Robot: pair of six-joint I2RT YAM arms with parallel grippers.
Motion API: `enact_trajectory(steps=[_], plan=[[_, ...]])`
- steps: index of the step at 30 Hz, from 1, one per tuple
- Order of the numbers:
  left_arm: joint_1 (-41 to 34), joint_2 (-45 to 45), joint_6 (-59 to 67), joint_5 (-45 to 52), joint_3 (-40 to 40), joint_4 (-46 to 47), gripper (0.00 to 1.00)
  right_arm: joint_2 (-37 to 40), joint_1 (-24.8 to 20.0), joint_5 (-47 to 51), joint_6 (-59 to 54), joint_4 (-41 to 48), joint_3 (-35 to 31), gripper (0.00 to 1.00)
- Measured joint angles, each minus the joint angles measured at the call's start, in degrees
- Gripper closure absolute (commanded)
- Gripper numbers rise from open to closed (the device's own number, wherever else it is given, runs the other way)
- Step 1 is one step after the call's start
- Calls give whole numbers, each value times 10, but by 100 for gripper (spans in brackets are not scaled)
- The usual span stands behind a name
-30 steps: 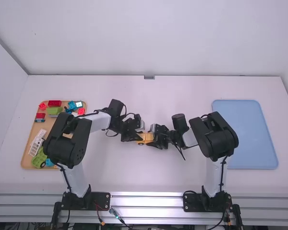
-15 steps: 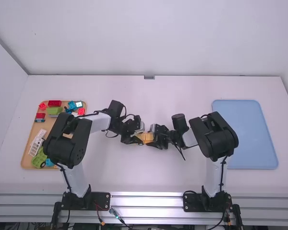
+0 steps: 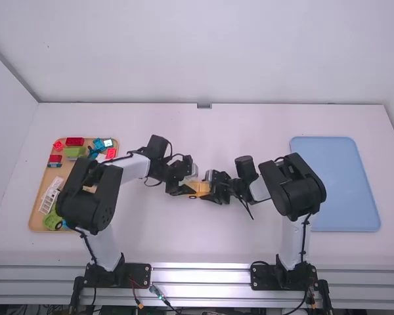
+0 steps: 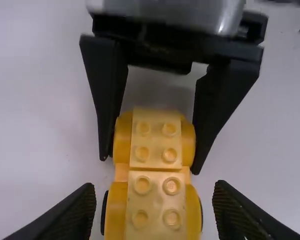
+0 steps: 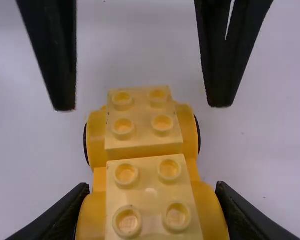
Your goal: Assemble lego blocks to make yellow taxi
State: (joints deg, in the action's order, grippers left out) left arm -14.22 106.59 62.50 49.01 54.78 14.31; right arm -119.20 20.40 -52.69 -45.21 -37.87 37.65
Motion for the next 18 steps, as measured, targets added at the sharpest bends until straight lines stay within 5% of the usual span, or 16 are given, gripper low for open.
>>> enact_trajectory(steps=[1, 2, 18], plan=[[0, -13, -2, 3, 0, 10, 90, 0, 0, 0, 1, 0, 0, 58], [0, -19, -2, 3, 0, 15, 98, 0, 0, -1, 0, 0, 0, 58], [-6, -28, -48, -39, -41, -57, 98, 0, 0, 0, 1, 0, 0, 57]])
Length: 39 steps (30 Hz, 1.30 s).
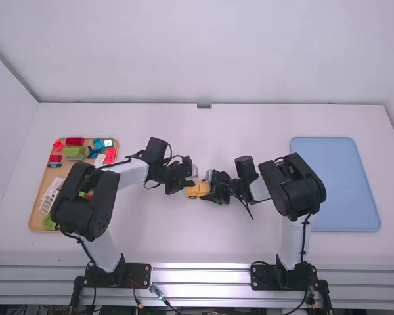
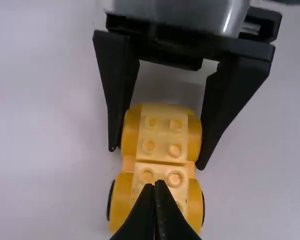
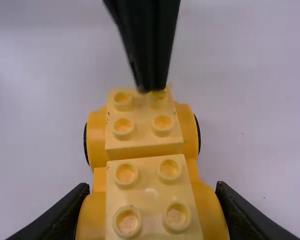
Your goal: Assemble lego blocks to make yellow taxi
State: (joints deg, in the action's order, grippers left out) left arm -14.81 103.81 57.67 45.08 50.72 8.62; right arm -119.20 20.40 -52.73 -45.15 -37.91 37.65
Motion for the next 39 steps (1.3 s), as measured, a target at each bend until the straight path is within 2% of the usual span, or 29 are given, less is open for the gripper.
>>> enact_trajectory(steps=[16, 25, 39], plan=[[-6, 9, -13, 18, -24, -37, 98, 0, 0, 0, -1, 4, 0, 58], [-7, 3, -27, -5, -23, -24, 98, 0, 3, -3, -10, 44, 21, 58], [-7, -2, -28, -13, -23, -24, 98, 0, 5, -2, -14, 51, 25, 57]])
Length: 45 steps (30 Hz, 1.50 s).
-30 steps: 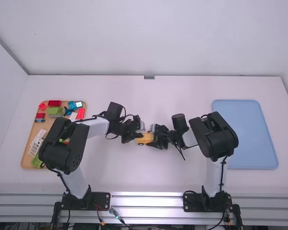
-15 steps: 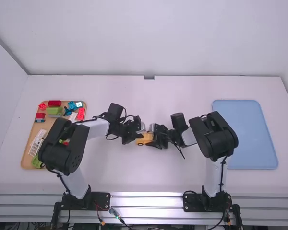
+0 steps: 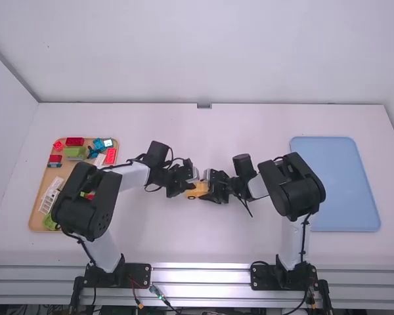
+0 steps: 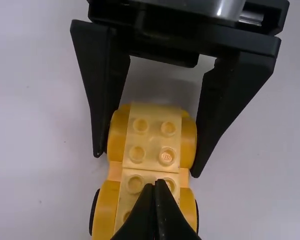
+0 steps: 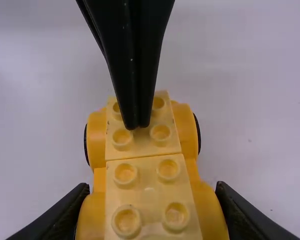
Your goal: Assemble lego blocks to make yellow taxi
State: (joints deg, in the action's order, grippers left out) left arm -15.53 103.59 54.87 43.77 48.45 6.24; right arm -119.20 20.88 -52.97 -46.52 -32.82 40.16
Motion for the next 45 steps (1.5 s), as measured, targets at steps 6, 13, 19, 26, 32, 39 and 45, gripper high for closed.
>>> enact_trajectory(steps=[6, 13, 19, 26, 32, 39, 45], plan=[[7, -50, 2, -32, 22, 74, 94, 0, -3, 3, 2, -1, 3, 56], [37, -165, -57, -82, 56, 36, 1, 0, -4, 6, 6, -2, 4, 51], [71, -198, -224, -185, 56, 4, 1, 0, -5, 8, 7, -5, 4, 33], [129, -198, -425, -316, 56, 23, 1, 0, -8, 32, 12, 8, 4, 1], [182, -198, -505, -364, 56, 71, 1, 28, -11, 44, 10, 121, 30, 1], [261, -198, -621, -416, 56, 157, 1, 160, -26, 165, 12, 379, 72, 1], [321, -198, -836, -454, 56, 252, 1, 232, -26, 240, 11, 403, 99, 1]])
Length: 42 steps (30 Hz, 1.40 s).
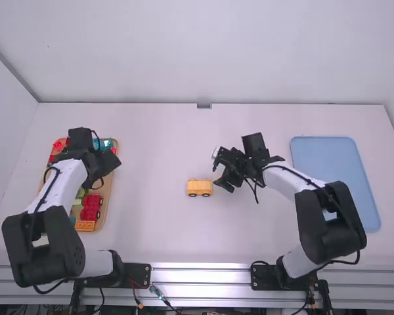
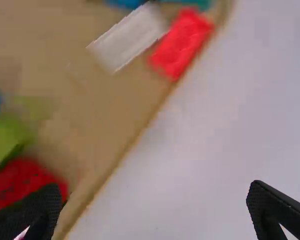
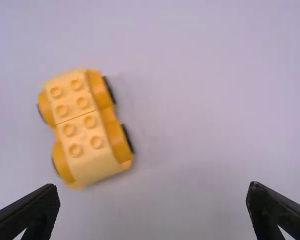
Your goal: Assemble lego blocks to make yellow taxi
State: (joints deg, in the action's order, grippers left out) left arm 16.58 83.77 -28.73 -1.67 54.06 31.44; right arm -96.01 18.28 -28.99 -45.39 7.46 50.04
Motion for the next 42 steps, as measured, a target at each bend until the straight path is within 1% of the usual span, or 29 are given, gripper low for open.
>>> enact_trajectory(steps=[4, 7, 12, 14, 16, 17, 20, 23, 24, 25, 28, 32, 34, 37, 39, 41, 42], plan=[[46, 0, -196, -65, 0, 105, 1, 15, 1, 24, 0, 0, 0, 1], [72, 0, -269, -89, 0, 137, 1, 15, 1, 31, -2, -9, 0, 1], [92, 0, -318, -102, 0, 171, 1, 15, 2, 36, -1, -38, 0, 1], [97, 0, -329, -105, 0, 185, 0, 15, 2, 37, -1, -50, 0, 1], [99, 0, -331, -108, 0, 194, 2, 15, 3, 37, -1, -58, 0, 1], [105, 0, -334, -116, 0, 208, 6, 15, 3, 37, -1, -63, 0, 1], [117, 0, -339, -131, 0, 235, 9, 15, 3, 37, -7, -72, 0, 1], [131, 0, -339, -137, -1, 242, 14, 15, 3, 37, -16, -75, 0, 1], [139, 0, -332, -135, -9, 229, 19, 15, 3, 37, -24, -74, 0, 1], [143, 0, -325, -132, -16, 216, 21, 15, 4, 37, -29, -75, 0, 1], [156, 0, -290, -110, -47, 167, 25, 15, 5, 37, -34, -76, 0, 1], [173, 0, -269, -91, -81, 145, 26, 15, 6, 37, -40, -82, 0, 1], [179, 0, -269, -87, -89, 146, 25, 15, 6, 37, -41, -87, 0, 1], [184, 0, -268, -84, -94, 144, 27, 15, 7, 37, -41, -90, 0, 1], [185, 0, -268, -84, -94, 146, 36, 15, 7, 37, -42, -91, 0, 1], [184, 0, -267, -84, -94, 145, 36, 15, 7, 37, -42, -91, 0, 1], [185, 0, -266, -78, -94, 142, 46, 15, 7, 37, -42, -91, 0, 1]])
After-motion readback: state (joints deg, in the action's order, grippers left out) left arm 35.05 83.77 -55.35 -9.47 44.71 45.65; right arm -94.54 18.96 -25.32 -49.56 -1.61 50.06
